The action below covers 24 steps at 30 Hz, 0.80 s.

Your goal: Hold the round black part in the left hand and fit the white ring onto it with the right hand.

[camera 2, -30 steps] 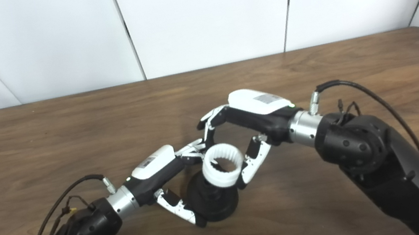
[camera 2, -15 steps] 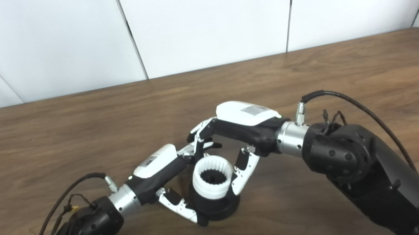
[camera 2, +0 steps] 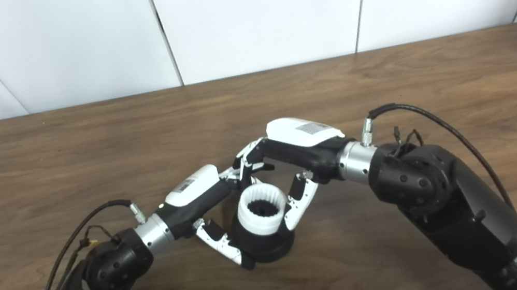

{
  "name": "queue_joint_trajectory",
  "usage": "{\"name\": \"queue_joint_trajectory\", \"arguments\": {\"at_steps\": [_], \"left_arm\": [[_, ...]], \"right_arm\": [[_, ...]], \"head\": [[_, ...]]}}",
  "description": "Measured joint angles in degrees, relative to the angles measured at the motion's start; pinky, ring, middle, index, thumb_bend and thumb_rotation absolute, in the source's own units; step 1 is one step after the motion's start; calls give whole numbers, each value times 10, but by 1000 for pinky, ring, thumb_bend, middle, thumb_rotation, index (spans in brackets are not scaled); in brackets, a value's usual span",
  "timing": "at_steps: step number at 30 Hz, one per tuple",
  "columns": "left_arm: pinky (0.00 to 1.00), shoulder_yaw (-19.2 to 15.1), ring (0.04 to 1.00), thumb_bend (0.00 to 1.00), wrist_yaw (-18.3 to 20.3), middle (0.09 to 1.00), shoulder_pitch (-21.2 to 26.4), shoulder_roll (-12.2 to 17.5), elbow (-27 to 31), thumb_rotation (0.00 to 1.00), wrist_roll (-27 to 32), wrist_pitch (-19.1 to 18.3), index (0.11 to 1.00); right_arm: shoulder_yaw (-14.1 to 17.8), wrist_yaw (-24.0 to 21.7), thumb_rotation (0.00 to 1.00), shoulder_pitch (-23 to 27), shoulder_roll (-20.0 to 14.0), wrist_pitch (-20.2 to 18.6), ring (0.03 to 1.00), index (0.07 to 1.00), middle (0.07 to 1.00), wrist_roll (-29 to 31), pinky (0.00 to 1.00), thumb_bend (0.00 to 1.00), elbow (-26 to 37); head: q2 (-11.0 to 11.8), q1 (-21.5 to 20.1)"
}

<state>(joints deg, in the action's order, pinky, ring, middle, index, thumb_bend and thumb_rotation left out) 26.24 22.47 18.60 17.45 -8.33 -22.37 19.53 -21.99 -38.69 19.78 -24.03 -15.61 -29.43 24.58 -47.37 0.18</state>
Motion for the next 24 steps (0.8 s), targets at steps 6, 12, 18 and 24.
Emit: {"name": "queue_joint_trajectory", "arguments": {"at_steps": [6,12,18,24], "left_arm": [[825,2,991,520,2,942,0,1,6,75,-1,-9,487],[821,3,991,521,2,938,0,2,6,75,-4,-9,487],[817,2,999,520,2,941,0,3,10,76,-6,-11,487],[839,3,1000,520,4,940,0,4,10,76,-6,-12,487]], "right_arm": [[-2,0,142,2,3,4,856,481,815,0,838,521,-13],[-2,0,142,5,6,6,850,481,809,1,837,521,-20],[-3,3,141,6,10,9,846,482,808,1,820,521,-27],[-4,5,142,6,10,21,842,481,805,0,819,521,-32]], "head": [[0,0],[-2,3],[-4,8],[-5,10]]}}
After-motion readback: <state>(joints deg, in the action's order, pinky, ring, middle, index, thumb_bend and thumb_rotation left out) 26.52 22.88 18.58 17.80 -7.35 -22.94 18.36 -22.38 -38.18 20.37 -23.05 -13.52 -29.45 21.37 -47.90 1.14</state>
